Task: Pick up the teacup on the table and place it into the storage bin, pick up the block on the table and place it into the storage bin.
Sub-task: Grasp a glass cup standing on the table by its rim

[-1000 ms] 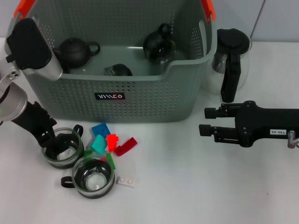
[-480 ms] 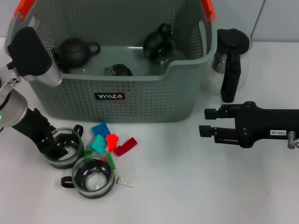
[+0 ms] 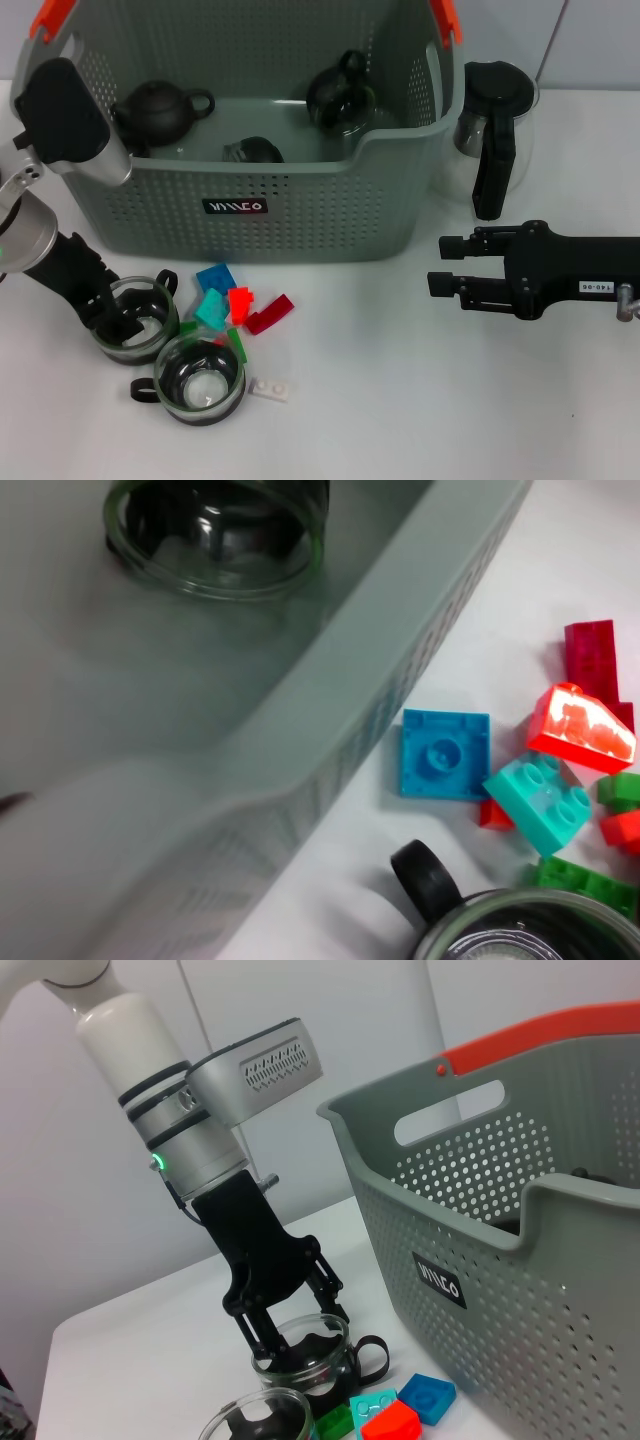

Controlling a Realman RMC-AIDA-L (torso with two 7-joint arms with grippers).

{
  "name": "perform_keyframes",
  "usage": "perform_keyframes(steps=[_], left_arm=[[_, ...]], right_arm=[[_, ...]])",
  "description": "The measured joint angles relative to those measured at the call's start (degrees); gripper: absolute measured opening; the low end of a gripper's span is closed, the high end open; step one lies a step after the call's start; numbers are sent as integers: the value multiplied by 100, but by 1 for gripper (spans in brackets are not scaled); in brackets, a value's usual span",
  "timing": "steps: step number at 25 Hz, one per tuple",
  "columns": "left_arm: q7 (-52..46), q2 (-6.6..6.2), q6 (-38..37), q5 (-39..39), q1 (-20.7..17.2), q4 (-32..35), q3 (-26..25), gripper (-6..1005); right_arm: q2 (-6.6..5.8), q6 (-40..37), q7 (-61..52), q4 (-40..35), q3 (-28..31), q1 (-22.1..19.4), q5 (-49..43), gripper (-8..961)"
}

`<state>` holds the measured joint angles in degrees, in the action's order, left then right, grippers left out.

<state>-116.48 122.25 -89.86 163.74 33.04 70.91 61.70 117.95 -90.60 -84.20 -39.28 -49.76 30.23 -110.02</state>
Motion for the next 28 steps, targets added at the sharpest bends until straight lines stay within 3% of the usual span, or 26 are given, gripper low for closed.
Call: perform_keyframes(steps=[18,28], left_arm=[[-64,17,253,9,6,-122,2,729],[-151,-27,188,5,17,-144,227,557]], right_arm=[[0,-11,-3,0,2,21,-2,583],[0,0,-9,0,-3,20,-2,583]])
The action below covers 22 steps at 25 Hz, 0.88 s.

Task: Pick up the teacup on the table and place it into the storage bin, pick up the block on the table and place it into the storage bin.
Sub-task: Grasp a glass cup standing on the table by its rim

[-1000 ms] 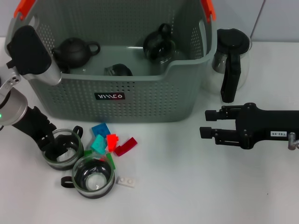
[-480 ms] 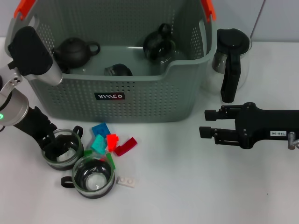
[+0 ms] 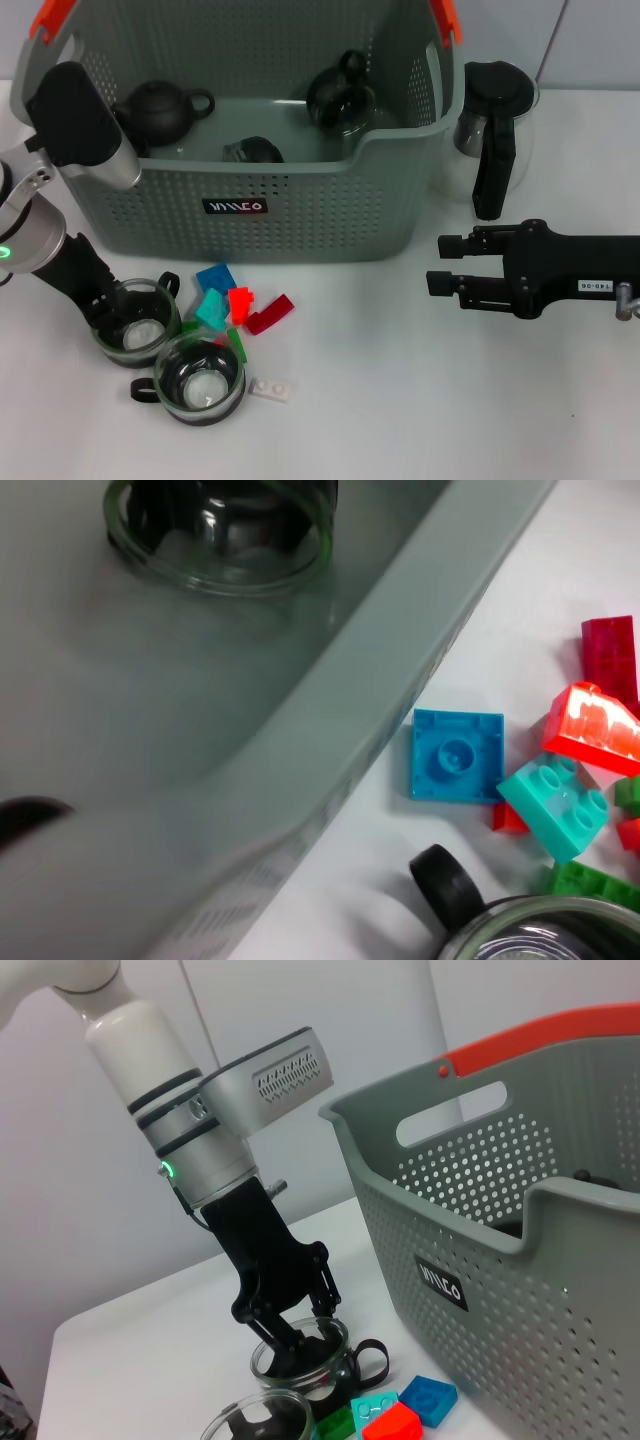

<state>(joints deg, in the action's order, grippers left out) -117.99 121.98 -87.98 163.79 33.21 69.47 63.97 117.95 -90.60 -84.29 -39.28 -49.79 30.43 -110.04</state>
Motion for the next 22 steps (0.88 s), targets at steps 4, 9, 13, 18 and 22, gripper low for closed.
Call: perform_keyframes(steps=[4,9,13,18,22], left_arm=[[11,0,-51,-3,-14,40,2,394],[0,-3,-96,2,-25,94,4,182],[-16,-16,-194,0,-41,146,-32,64],[-76,-103,-435,-14,0,146,-116,43],[37,-152,-1050,-95,116,482,-676,49]], right_arm=[[0,-3,0,0,1,-16,0,583],[0,-9,0,0,4,-13,0,583],[0,-19,0,0,5,4,0,583],[0,-18,0,0,5,9,0,583],[0,-20,0,0,5,22,0,583]])
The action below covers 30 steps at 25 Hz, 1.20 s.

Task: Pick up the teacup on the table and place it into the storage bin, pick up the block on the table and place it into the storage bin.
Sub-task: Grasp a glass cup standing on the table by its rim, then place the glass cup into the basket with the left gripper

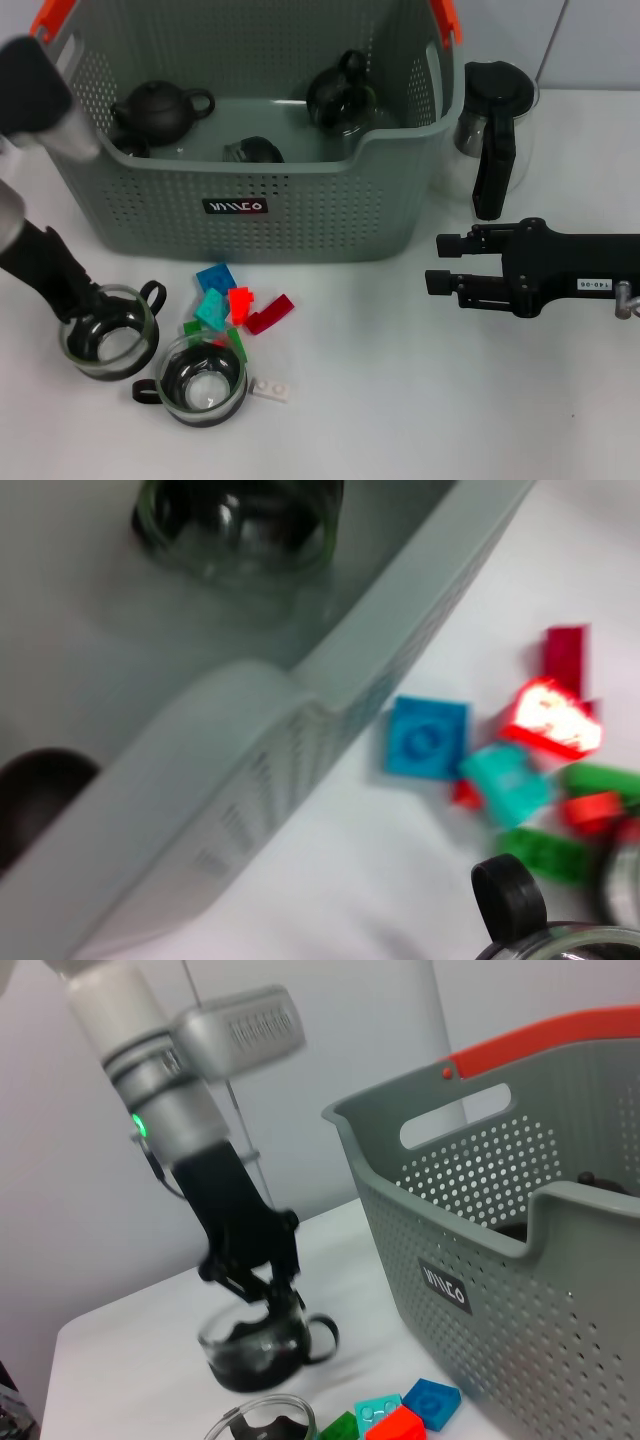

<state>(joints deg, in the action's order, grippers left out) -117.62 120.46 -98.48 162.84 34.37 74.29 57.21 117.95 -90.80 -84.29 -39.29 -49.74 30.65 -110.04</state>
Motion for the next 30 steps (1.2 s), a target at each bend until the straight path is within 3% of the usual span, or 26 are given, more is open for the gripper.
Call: perform_keyframes(steps=[4,6,7,8,9,10,14,17,19,22,27,30], left_arm=[[258,-115,-1143,-215,324,402,-990,55],[299,-262,-1721,-530,513,538,-1471,58],[224,-431,-1973,-919,604,595,-1735,59],[125,-556,-2018,-1262,604,596,-1798,60],[125,-556,-2018,-1262,604,596,-1798,62],[12,-712,-2018,-1657,576,537,-1772,63],[-126,-1114,-1997,-2847,577,32,-1862,69],[-136,-1265,-1896,-3540,658,-273,-2094,73],[-143,-1245,-1718,-3715,738,-319,-2284,76],[-187,-1079,-1121,-3774,930,-289,-2436,80],[-712,-819,527,-3528,1226,-256,-1907,87],[-1120,-794,1072,-3317,1290,-256,-1575,92]], right_arm=[[0,-7,0,0,0,16,1,583],[0,-8,0,0,-1,20,1,583],[0,-8,-4,0,0,25,1,583],[0,-10,-10,0,-1,28,1,583],[0,-14,-17,0,0,29,1,583],[0,-23,-26,0,-1,30,2,583],[0,-51,-31,0,0,10,9,583],[0,-83,-32,0,0,9,18,583],[0,-105,-33,0,0,15,19,583],[0,-107,-34,0,0,24,22,583],[0,-107,-35,0,0,33,31,583],[0,-111,-35,-2,3,29,36,583]])
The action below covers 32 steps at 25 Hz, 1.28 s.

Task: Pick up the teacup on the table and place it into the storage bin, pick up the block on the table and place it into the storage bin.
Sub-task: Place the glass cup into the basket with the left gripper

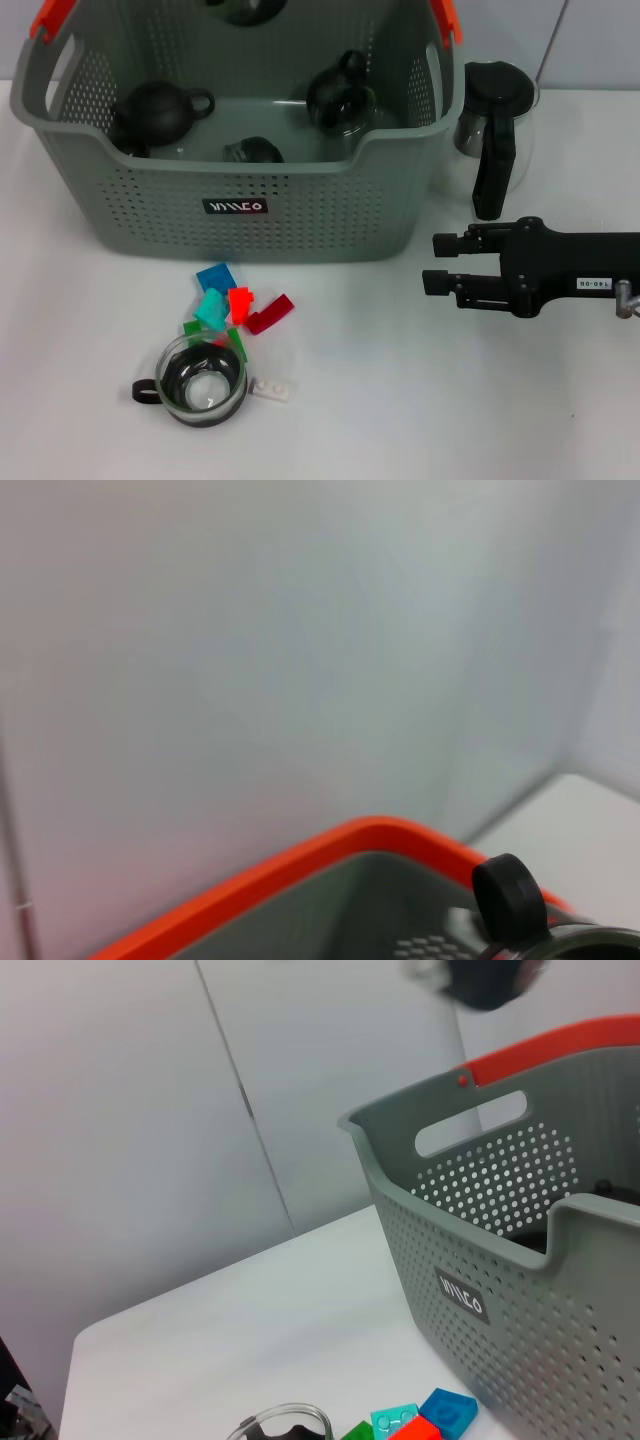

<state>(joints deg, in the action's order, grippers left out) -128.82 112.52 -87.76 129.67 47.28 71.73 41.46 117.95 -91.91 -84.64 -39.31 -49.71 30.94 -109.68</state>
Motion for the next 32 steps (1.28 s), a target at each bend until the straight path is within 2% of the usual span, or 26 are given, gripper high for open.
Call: perform_keyframes(steps=[1,8,12,13,16,18,24,32], left_arm=[[-622,-35,398,301,135,-74,325,93],[-1301,-131,429,991,516,-211,619,103],[-1398,34,710,1589,632,-244,977,109],[-1398,34,710,1589,632,-244,977,110],[-1408,330,1482,2338,716,-576,1398,114],[-1388,413,1769,2578,791,-866,1526,117],[-1355,466,2047,3265,1162,-1873,1954,126],[-1286,572,2340,3393,1175,-2046,2661,137]], right_arm=[[0,-1,0,-1,2,-1,0,583],[0,-3,0,-1,6,5,1,583],[0,-9,0,2,6,5,1,583],[0,-9,0,2,6,4,0,583],[0,-10,0,3,6,3,-1,583],[0,-12,0,2,6,2,-1,583],[0,-12,0,0,6,6,-1,583],[0,-55,0,3,6,-53,-7,583]])
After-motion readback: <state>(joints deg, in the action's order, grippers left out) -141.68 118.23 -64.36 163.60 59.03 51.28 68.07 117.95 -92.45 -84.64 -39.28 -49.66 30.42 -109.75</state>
